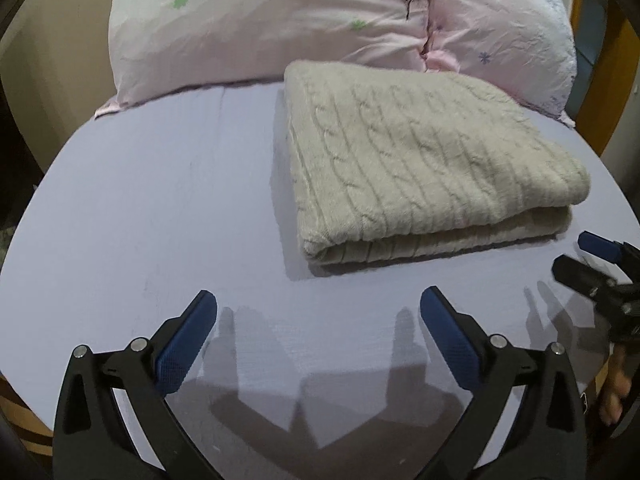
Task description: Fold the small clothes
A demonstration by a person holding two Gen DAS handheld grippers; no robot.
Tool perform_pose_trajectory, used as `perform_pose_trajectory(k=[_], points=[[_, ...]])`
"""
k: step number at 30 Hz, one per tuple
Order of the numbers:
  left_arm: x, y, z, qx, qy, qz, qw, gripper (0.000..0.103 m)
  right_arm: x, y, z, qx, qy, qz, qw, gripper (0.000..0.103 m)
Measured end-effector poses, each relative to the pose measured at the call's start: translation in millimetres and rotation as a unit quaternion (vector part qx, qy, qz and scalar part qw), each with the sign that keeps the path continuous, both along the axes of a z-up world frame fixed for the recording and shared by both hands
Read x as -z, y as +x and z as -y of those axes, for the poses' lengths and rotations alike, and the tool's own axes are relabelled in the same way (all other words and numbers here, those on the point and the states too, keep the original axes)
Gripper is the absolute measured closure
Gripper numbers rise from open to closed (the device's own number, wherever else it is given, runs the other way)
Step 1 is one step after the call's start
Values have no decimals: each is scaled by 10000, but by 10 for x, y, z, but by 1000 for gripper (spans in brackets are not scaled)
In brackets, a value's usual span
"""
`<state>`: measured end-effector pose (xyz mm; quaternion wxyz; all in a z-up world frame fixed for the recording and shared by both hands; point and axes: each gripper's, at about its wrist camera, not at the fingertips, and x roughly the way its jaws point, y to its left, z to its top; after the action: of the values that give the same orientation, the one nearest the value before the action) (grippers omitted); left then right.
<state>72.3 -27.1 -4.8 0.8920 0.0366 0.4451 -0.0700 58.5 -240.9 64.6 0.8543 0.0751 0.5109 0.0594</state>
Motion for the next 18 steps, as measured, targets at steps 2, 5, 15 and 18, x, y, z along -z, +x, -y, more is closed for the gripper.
perform_pose_trajectory(k=[2,5,15,18], points=[[46,13,-3,-31,19,-91,10000,1,59,-4,-76,42,-259,-32,9997,2],[64,5,-3,-76,103,-53,9999,1,100,-3,-167,44,-602,-32,9982,2],[57,-24,-40,-79,89,30,9999,1,118,0,-185,116,-762,-6,9970,2],[53,-23,-39,-76,100,25,9999,1,113,0,-179,116,-763,-6,9970,2]])
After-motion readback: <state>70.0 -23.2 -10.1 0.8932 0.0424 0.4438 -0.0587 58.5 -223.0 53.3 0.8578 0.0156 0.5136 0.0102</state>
